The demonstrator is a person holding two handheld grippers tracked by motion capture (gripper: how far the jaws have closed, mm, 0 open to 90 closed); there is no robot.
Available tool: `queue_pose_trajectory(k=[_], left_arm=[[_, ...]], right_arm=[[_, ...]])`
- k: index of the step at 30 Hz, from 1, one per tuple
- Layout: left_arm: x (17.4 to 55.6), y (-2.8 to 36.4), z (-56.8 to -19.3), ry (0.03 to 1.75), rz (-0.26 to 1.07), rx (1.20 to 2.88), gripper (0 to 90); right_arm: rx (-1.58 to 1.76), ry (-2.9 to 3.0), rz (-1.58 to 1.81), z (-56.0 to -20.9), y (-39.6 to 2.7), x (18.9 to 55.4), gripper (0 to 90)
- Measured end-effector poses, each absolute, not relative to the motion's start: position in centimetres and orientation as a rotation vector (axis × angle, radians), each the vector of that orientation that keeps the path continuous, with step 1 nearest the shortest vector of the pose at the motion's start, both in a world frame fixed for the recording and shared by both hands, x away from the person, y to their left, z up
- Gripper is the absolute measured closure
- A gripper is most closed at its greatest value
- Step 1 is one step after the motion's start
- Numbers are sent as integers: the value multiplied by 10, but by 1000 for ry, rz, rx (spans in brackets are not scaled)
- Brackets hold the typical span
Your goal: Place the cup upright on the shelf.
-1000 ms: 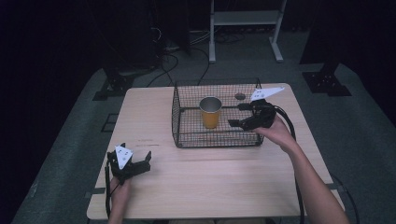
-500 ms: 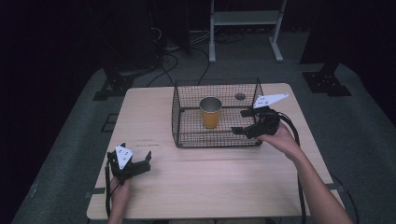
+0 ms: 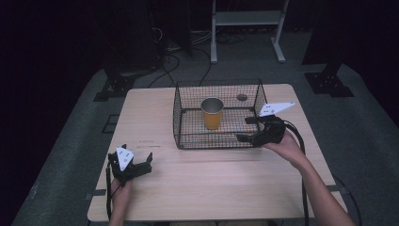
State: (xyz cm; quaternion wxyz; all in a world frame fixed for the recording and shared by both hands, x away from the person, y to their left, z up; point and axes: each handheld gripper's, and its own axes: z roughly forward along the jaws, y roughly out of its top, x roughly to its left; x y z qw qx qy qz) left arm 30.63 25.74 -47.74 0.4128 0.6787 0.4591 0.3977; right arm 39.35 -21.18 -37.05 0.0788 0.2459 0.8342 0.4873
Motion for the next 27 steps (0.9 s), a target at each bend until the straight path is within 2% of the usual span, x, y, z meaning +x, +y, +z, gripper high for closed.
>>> queue_pose_trajectory(k=[27], left_arm=[[306, 258, -477, 1156, 1000, 1706, 0]], right_arm=[[792, 2499, 1475, -390, -238, 364, 130]])
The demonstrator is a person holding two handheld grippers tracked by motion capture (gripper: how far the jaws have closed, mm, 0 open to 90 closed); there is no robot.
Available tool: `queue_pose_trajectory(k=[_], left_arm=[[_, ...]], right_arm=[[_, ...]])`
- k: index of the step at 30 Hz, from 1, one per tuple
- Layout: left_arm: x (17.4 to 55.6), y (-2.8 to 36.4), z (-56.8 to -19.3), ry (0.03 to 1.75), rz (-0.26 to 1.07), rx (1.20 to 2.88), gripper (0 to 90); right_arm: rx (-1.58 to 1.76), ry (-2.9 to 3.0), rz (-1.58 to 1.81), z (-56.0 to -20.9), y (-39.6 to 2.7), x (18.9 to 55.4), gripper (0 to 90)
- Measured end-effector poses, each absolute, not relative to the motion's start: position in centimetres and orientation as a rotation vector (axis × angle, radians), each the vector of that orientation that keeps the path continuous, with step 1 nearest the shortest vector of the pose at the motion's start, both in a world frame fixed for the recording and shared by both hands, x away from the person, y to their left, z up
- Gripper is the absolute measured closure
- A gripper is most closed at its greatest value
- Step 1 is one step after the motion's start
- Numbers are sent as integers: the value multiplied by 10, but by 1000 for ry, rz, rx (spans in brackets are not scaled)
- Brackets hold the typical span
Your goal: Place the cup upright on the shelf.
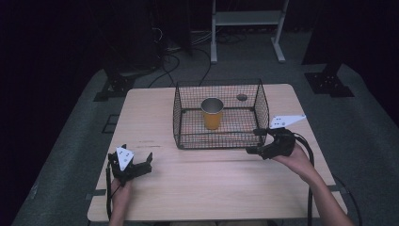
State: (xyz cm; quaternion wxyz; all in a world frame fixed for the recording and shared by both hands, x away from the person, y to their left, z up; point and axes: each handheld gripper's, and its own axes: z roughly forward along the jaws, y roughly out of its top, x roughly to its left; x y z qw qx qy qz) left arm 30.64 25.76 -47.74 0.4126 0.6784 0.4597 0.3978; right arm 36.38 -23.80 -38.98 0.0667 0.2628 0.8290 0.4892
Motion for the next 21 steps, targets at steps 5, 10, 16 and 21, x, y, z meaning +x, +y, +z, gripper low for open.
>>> queue_pose_trajectory(k=[5, 10, 16, 21], left_arm=[[306, 258, -477, 1156, 1000, 1706, 0], [306, 257, -477, 1156, 1001, 1706, 0], [306, 257, -477, 1156, 1001, 1707, 0], [306, 257, -477, 1156, 1001, 1706, 0]], right_arm=[[794, 2496, 1480, -392, -241, 360, 130], [808, 2502, 1476, -396, -244, 356, 130], [821, 2470, 1476, -403, -250, 344, 130], [847, 2455, 1482, -412, -257, 334, 130]])
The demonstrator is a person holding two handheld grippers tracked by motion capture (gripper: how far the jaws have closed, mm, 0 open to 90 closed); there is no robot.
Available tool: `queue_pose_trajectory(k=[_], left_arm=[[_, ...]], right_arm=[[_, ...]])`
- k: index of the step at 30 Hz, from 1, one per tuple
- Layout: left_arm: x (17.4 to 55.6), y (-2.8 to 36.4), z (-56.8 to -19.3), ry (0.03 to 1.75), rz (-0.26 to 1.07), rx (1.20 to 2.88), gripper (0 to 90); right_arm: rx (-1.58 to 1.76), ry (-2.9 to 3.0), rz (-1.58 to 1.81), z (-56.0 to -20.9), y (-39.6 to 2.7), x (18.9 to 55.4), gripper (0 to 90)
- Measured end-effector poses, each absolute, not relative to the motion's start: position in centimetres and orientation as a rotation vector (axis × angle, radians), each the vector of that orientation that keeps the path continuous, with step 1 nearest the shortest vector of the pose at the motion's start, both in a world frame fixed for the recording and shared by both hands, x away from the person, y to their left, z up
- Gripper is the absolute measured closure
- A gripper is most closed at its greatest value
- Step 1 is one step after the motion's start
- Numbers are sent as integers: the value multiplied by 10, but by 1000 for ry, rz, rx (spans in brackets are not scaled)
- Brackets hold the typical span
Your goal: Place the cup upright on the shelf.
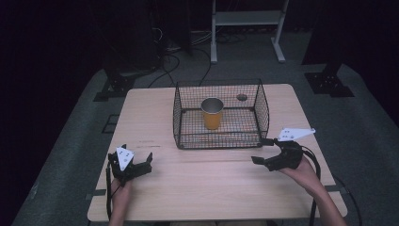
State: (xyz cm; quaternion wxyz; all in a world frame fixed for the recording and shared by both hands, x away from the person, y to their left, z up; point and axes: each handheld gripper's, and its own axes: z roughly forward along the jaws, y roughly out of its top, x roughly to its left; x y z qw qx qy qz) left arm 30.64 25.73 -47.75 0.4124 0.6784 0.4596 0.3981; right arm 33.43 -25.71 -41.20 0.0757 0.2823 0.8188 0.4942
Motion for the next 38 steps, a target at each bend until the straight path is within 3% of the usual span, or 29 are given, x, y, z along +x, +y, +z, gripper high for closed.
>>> queue_pose_trajectory(k=[38], left_arm=[[306, 256, -478, 1159, 1011, 1712, 0]], right_arm=[[974, 2357, 1495, -441, -290, 292, 132]])
